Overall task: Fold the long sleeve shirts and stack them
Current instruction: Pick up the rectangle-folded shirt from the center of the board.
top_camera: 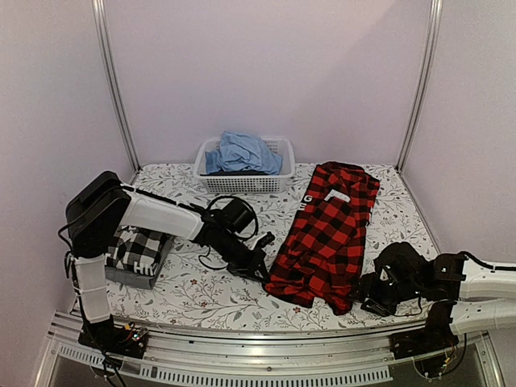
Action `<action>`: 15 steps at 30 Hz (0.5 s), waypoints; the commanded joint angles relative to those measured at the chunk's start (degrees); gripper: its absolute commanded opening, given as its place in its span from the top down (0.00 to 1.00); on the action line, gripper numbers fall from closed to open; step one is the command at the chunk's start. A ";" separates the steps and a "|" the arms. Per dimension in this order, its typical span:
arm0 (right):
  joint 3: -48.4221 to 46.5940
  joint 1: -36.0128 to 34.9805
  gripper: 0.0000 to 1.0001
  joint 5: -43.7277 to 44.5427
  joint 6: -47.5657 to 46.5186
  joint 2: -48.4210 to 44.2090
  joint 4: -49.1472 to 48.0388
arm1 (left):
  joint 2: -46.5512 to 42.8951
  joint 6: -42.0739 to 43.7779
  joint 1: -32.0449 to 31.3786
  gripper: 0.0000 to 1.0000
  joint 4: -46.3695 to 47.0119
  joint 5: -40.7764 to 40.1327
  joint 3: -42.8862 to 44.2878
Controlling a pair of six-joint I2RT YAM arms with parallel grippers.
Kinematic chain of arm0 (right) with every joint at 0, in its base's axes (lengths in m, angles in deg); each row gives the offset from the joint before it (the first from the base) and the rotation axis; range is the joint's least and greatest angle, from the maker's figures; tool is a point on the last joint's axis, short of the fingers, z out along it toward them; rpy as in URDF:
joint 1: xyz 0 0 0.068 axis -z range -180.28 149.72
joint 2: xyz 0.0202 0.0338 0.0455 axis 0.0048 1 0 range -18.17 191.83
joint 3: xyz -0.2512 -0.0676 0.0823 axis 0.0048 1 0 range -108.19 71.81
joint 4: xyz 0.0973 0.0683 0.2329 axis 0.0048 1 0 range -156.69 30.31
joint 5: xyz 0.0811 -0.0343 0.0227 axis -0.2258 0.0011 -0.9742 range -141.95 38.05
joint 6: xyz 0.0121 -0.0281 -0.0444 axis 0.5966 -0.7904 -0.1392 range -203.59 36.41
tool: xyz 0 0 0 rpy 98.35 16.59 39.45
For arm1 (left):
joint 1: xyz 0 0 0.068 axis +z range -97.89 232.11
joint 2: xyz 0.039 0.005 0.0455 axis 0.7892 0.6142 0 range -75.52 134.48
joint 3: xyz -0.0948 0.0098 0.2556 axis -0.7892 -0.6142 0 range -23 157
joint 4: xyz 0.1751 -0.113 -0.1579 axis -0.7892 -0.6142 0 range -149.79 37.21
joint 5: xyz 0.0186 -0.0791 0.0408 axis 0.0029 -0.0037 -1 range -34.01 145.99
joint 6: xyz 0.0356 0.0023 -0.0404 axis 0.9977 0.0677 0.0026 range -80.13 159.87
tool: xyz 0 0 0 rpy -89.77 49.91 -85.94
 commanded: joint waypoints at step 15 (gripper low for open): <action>3.94 1.24 0.55 2.01 3.67 6.66 -9.45 | 0.44 4.75 -3.17 1.00 -3.18 4.51 2.25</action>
